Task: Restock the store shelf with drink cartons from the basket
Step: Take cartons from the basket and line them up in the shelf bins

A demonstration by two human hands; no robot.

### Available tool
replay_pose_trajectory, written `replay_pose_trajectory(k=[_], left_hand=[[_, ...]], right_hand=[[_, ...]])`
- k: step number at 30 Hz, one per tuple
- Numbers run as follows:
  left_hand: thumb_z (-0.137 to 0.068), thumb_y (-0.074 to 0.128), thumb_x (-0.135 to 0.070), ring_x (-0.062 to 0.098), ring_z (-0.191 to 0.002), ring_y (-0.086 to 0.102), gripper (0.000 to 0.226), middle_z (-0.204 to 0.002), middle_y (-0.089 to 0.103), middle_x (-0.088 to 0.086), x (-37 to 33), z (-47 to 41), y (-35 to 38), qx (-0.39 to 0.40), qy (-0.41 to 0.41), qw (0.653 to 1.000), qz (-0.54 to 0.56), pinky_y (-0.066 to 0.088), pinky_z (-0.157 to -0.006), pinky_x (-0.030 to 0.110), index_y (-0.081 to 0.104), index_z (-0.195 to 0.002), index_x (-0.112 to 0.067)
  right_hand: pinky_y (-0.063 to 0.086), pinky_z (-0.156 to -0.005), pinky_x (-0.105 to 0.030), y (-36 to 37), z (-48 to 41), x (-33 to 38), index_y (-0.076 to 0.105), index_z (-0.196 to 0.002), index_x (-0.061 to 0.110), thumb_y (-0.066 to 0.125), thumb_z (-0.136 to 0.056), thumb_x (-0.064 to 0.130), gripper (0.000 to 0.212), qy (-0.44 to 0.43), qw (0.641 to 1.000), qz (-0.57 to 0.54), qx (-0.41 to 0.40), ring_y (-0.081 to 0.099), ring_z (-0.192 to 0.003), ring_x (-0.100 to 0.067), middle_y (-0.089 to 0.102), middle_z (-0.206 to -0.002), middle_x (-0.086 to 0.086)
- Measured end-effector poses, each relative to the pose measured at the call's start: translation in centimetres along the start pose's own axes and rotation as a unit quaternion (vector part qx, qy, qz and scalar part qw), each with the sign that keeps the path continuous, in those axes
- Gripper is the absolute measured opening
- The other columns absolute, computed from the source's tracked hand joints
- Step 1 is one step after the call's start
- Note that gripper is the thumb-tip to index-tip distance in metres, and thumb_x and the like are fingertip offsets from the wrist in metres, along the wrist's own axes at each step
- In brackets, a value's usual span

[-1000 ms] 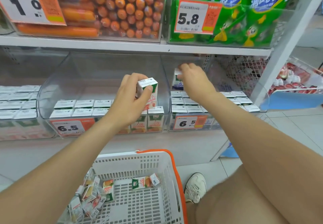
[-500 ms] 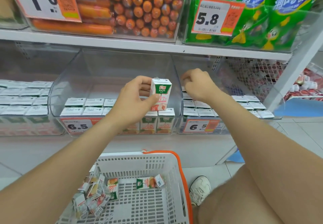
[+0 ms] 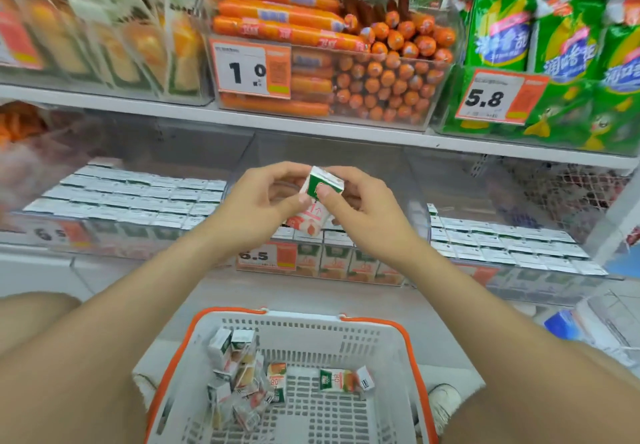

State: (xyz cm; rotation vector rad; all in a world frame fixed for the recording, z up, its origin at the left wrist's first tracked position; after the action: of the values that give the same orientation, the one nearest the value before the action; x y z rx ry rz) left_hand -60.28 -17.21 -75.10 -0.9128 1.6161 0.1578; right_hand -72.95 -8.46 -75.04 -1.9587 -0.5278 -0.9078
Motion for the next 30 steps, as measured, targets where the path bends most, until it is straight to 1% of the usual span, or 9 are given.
replay_pose_trajectory(k=[4,7,10,12,14,16,22,26,30], left_hand=[[-0.097,0.066,-0.011,0.014,-0.096,0.075,0.020,-0.098,0.080,-0.003,1.8,1.5,-8.0,-0.077,-0.031,0.995,-0.059,0.058,-0.087,0.033,0.078,-0.105,-0.024],[-0.092,0.060,-0.017,0.016,-0.090,0.070,0.019,-0.087,0.076,-0.008,5.5,2.0,-15.9,-0.155,-0.094,0.954,-0.238,0.051,-0.081,0.032,0.076,-0.095,-0.027],[-0.095,0.061,-0.020,0.033,-0.116,0.062,0.028,-0.120,0.068,0.009,11.1,2.5,-21.3,-0.115,-0.172,0.894,-0.397,0.048,-0.097,0.039,0.069,-0.122,-0.015],[-0.096,0.059,-0.043,0.041,-0.128,0.053,0.050,-0.138,0.057,0.019,15.1,3.5,-23.7,-0.083,-0.242,0.866,-0.429,0.045,-0.108,0.049,0.058,-0.136,-0.013],[-0.089,0.042,-0.072,0.041,-0.132,0.048,0.075,-0.144,0.052,0.018,18.1,4.4,-24.8,-0.059,-0.291,0.843,-0.449,0.042,-0.109,0.055,0.051,-0.136,-0.015],[-0.093,0.031,-0.075,0.038,-0.143,0.037,0.078,-0.156,0.040,0.014,19.7,5.0,-24.8,-0.029,-0.326,0.821,-0.469,0.033,-0.115,0.059,0.042,-0.145,-0.018],[-0.101,0.027,-0.068,0.039,-0.147,0.026,0.069,-0.160,0.028,0.014,20.1,4.6,-24.5,-0.011,-0.315,0.811,-0.493,0.025,-0.117,0.059,0.032,-0.153,-0.024],[-0.102,0.024,-0.067,0.037,-0.143,0.026,0.068,-0.157,0.025,0.013,20.2,4.3,-24.3,0.012,-0.323,0.797,-0.511,0.026,-0.114,0.058,0.032,-0.151,-0.021],[-0.102,0.024,-0.065,0.036,-0.139,0.027,0.064,-0.153,0.028,0.011,20.4,4.2,-24.3,0.015,-0.317,0.801,-0.507,0.027,-0.112,0.059,0.034,-0.148,-0.020]], right_hand=[[0.060,-0.074,-0.051,4.0,-1.6,2.5,0.072,-0.104,0.031,0.059,-0.090,0.059,0.034,0.011,0.999,-0.025,-0.023,0.075,-0.077,-0.020,0.078,-0.082,0.001],[0.061,-0.079,-0.047,8.0,-2.9,5.0,0.069,-0.105,0.030,0.067,-0.094,0.044,0.018,0.003,0.997,-0.066,-0.042,0.075,-0.080,-0.013,0.078,-0.085,0.006],[0.059,-0.086,-0.040,13.0,-5.2,9.3,0.064,-0.116,0.023,0.071,-0.094,0.027,0.023,-0.074,0.996,-0.047,-0.018,0.072,-0.092,-0.007,0.075,-0.099,0.012],[0.055,-0.086,-0.039,17.1,-7.2,11.5,0.058,-0.122,0.018,0.068,-0.097,0.024,0.027,-0.137,0.991,0.012,0.011,0.068,-0.099,-0.015,0.072,-0.107,0.005],[0.049,-0.083,-0.043,21.1,-9.6,12.1,0.053,-0.124,0.014,0.065,-0.101,0.024,0.027,-0.161,0.984,0.073,0.032,0.061,-0.103,-0.026,0.066,-0.113,-0.003],[0.046,-0.082,-0.046,24.6,-12.3,11.9,0.049,-0.125,0.011,0.061,-0.103,0.019,0.026,-0.164,0.977,0.131,0.039,0.057,-0.105,-0.035,0.060,-0.117,-0.010],[0.039,-0.073,-0.041,32.3,-19.6,10.0,0.046,-0.131,0.003,0.059,-0.106,0.025,0.036,-0.090,0.968,0.216,0.086,0.061,-0.107,-0.047,0.063,-0.118,-0.024],[0.038,-0.073,-0.033,36.4,-22.7,8.0,0.050,-0.129,0.003,0.064,-0.101,0.035,0.045,-0.013,0.975,0.165,0.151,0.061,-0.106,-0.040,0.063,-0.118,-0.021],[0.036,-0.075,-0.029,39.7,-23.9,6.5,0.059,-0.114,0.005,0.055,-0.106,0.040,0.037,-0.007,0.954,0.195,0.226,0.057,-0.096,-0.030,0.063,-0.106,-0.012]])
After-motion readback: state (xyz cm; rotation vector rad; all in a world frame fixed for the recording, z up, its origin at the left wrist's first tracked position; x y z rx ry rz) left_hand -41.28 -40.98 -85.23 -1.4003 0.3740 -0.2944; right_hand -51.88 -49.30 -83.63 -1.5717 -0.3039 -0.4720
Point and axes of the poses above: each hand's wrist, its own z-axis away from the middle knuckle, its own y-axis out of the palm, x = y × z, the point moved 10 cm from there along -z, towards the middle knuckle
